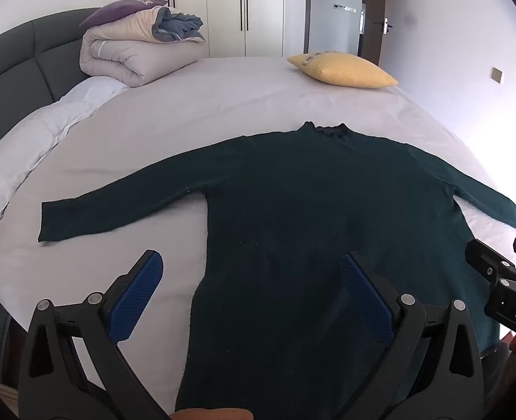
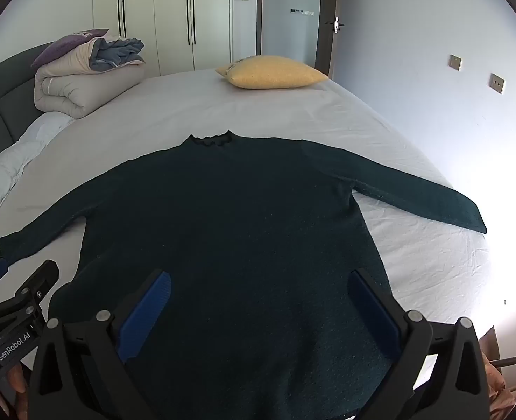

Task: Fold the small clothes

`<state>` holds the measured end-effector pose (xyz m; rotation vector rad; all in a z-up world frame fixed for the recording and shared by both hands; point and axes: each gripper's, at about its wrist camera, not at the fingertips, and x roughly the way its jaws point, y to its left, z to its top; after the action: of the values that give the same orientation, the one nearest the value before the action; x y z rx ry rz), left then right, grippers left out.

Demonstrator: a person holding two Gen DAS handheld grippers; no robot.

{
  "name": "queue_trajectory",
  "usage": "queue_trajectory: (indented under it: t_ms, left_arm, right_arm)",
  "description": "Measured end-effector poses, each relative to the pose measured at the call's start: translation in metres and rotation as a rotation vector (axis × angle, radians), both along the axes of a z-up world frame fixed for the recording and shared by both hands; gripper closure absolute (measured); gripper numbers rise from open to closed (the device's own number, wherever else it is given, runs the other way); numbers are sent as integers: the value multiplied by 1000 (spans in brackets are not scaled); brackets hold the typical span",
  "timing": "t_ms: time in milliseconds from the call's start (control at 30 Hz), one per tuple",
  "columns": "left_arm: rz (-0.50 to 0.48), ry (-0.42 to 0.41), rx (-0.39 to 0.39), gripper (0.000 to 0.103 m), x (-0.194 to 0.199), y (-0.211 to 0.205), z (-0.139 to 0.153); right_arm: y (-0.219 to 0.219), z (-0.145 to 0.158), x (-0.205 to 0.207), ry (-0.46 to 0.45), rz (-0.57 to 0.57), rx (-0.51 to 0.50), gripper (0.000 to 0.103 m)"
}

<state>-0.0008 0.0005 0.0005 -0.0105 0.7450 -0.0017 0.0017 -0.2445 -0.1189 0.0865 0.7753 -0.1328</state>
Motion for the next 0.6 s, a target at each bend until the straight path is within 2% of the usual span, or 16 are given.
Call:
queue_trajectory:
  t_ms: [167,200,600]
  left_arm:
    - [2,-12,8,0,-7,2,4]
    - [0,16,6,0,0,0,1]
    - [-1,25,6,0,3,-1,-3]
  right_arm:
    - [-1,-2,1,-3,4,-4,0]
    - [0,-3,1,-3,4,-8,0]
    - [6,-4,3,3,3,-21,0]
